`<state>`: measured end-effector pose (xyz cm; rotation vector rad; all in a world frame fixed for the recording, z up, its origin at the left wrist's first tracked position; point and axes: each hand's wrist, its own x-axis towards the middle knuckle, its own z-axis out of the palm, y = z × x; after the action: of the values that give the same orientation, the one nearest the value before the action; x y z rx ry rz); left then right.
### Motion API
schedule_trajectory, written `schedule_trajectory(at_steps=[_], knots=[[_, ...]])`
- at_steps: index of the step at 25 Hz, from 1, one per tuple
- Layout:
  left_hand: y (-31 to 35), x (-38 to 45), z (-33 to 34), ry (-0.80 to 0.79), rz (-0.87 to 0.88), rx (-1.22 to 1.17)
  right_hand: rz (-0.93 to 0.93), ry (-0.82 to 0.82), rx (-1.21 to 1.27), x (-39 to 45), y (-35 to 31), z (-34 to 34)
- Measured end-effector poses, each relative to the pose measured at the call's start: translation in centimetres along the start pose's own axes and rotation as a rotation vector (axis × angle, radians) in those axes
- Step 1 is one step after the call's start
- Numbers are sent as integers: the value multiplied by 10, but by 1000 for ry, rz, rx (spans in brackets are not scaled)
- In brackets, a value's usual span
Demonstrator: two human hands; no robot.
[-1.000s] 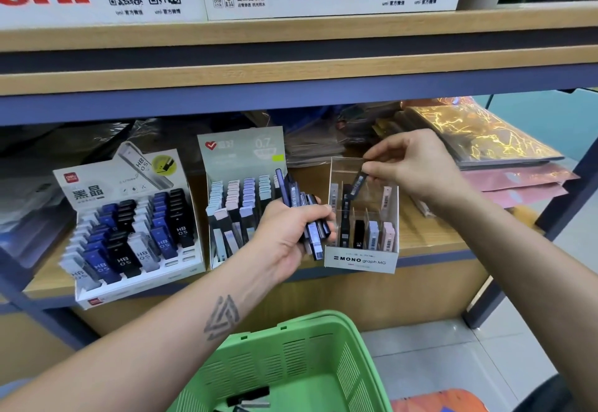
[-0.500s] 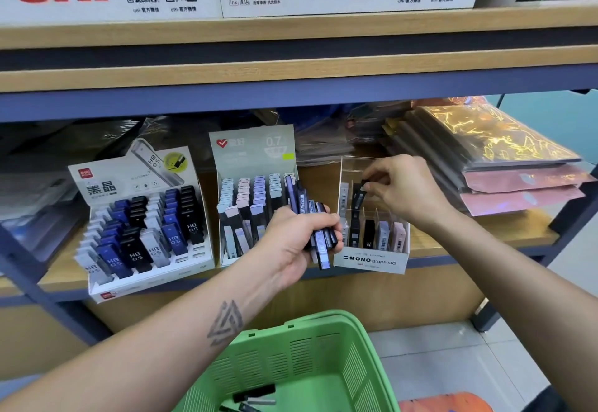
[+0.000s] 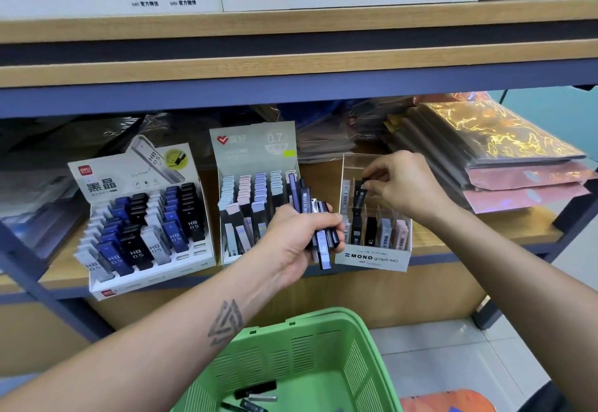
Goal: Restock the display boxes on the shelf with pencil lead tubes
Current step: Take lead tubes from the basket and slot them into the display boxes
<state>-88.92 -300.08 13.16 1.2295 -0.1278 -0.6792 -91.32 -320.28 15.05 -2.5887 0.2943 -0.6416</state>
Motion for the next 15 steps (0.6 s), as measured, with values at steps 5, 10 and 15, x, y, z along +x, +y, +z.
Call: schedule_trajectory(at_steps=[5, 10, 15], knots=[[-2, 0, -1, -10, 3, 9, -22, -35, -36, -1, 0, 4], [-2, -1, 0, -30, -11, -14, 5, -16, -61, -4, 1, 15], [0, 1, -1, -23, -17, -63, -25, 56, -123, -8, -8, 6]])
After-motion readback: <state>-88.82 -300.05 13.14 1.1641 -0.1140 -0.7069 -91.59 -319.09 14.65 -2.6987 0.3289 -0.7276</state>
